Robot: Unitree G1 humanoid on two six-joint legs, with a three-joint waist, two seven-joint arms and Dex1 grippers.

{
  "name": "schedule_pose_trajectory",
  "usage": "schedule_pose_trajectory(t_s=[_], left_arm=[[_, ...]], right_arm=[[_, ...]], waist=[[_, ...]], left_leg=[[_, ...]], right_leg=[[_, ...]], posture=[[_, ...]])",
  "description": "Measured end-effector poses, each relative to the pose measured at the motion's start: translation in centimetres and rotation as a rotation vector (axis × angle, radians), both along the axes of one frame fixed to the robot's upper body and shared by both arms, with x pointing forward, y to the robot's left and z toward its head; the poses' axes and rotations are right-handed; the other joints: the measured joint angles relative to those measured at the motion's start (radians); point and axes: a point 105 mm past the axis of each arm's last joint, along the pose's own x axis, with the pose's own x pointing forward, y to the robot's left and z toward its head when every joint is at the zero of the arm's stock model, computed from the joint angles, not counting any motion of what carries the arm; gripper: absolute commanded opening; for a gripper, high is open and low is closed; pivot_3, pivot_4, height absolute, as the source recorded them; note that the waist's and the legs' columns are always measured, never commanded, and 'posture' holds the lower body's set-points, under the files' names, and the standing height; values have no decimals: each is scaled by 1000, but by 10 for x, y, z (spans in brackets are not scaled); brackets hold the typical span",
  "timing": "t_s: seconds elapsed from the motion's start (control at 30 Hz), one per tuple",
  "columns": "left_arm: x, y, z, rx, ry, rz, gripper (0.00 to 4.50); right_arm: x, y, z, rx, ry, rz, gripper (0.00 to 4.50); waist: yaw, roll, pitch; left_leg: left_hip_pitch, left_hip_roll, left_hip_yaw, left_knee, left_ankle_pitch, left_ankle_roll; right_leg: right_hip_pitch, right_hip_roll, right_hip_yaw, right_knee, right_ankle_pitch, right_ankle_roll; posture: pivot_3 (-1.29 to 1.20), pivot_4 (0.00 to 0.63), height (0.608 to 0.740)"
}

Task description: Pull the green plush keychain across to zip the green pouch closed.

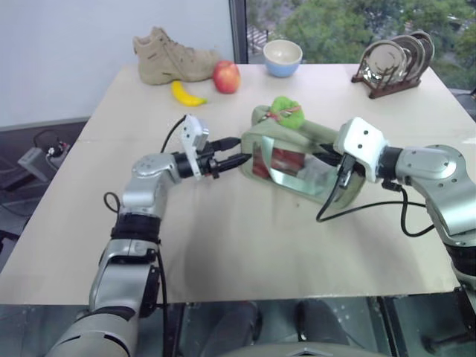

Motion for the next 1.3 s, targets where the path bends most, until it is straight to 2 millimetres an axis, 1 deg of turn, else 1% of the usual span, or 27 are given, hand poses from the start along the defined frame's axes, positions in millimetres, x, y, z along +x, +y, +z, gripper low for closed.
schedule_pose_trajectory(t_s=[0.07,0.13,0.17,0.23,0.3,0.4,0.47,0.53,0.57,0.6,0.63,0.67,0.7,0.73,0.77,0.87,0.9,0.97,1.13,1.2,1.3], left_arm=[[1,-3,-2,-9,3,1,1561],[1,-6,-4,-14,9,-1,607],[1,-7,-4,-16,9,-4,58],[1,-8,-4,-17,10,-6,0],[1,-8,-4,-17,9,-5,0],[1,-9,-4,-18,1,-5,0],[1,-8,-3,-15,-8,1,0],[1,-9,-3,-10,-19,0,0],[1,-9,-3,-8,-22,-1,0],[1,-9,-3,-4,-26,0,0],[1,-10,-3,-6,-29,-3,0],[1,-11,-3,-6,-29,-3,0],[1,-12,-3,-6,-31,-5,0],[1,-12,-3,-7,-32,-6,0],[0,-12,-4,-8,-33,-5,0],[0,-14,-2,-10,-45,-2,0],[0,-14,-2,-10,-46,1,0],[0,-14,-2,-9,-48,4,0],[-2,-14,-2,-7,-53,3,0],[-2,-14,-1,-6,-57,3,0],[-2,-15,-2,-3,-58,2,0]], right_arm=[[0,0,0,0,0,1,0],[0,0,0,-1,-1,0,0],[0,0,0,-1,0,0,0],[0,0,0,-1,1,1,875],[0,-1,2,7,2,-4,1650],[-2,-3,7,64,48,-15,1650],[-5,0,23,137,75,3,1650],[-5,8,58,188,-3,33,1650],[-5,10,67,190,-35,37,1650],[-3,15,82,194,-93,36,1650],[0,18,89,198,-126,27,1650],[2,19,90,197,-134,23,1650],[11,25,86,199,-129,-2,1650],[19,30,75,201,-89,-25,1650],[22,31,72,211,-70,-37,1650],[43,35,55,298,60,-161,1650],[48,36,53,319,88,-195,1650],[53,36,54,337,106,-225,1650],[67,25,52,354,156,-328,1650],[68,24,51,350,185,-346,1650],[64,24,46,351,277,-342,1650]], waist=[[0,0,0],[0,0,0],[0,0,0],[0,0,0],[0,0,0],[1,0,0],[-2,0,0],[-2,0,0],[-1,0,0],[0,0,0],[0,0,0],[0,0,0],[1,0,0],[1,0,0],[0,0,0],[-1,0,0],[-1,0,0],[-2,0,0],[-3,0,0],[-3,0,0],[-3,0,0]], left_leg=[[0,0,0,0,0,0],[0,0,0,0,0,0],[0,0,0,0,0,0],[0,0,0,0,0,0],[0,0,0,0,0,0],[-1,0,0,0,0,0],[-1,0,0,0,0,0],[-1,0,0,-1,0,0],[-1,0,0,-1,0,0],[-1,0,0,-1,0,0],[-1,0,0,-1,0,0],[-1,0,0,-1,0,0],[-1,0,0,0,0,0],[-1,0,0,0,0,0],[-2,0,0,0,0,0],[-3,0,0,0,0,0],[-3,0,-1,-1,0,0],[-3,0,-1,-1,0,0],[-2,0,-1,-1,0,0],[-2,0,-1,-1,0,0],[-2,0,-1,-1,0,0]], right_leg=[[0,0,0,0,0,0],[0,0,0,0,0,0],[0,0,0,0,0,0],[0,0,0,0,0,0],[0,0,0,0,0,0],[0,0,0,0,0,0],[-1,0,0,0,0,0],[-1,0,1,0,0,0],[-1,0,0,0,0,0],[-1,0,0,0,0,0],[-1,0,0,0,0,0],[-1,0,0,0,0,0],[-1,0,0,1,0,0],[-1,0,0,1,0,0],[-1,-1,0,1,0,0],[-2,-1,-1,2,0,0],[-2,-1,-1,2,0,0],[-2,-1,-1,2,0,0],[-2,-1,-1,2,0,0],[-2,-1,-1,2,0,0],[-2,-1,-1,2,0,0]], posture=[[0,150,740],[0,150,740],[0,150,740],[0,150,740],[0,150,740],[0,150,740],[0,150,740],[0,150,740],[0,150,740],[0,150,740],[0,150,740],[0,150,740],[0,150,740],[0,150,740],[0,150,740],[0,150,740],[0,150,740],[0,150,740],[0,150,740],[0,150,740],[0,150,740]])
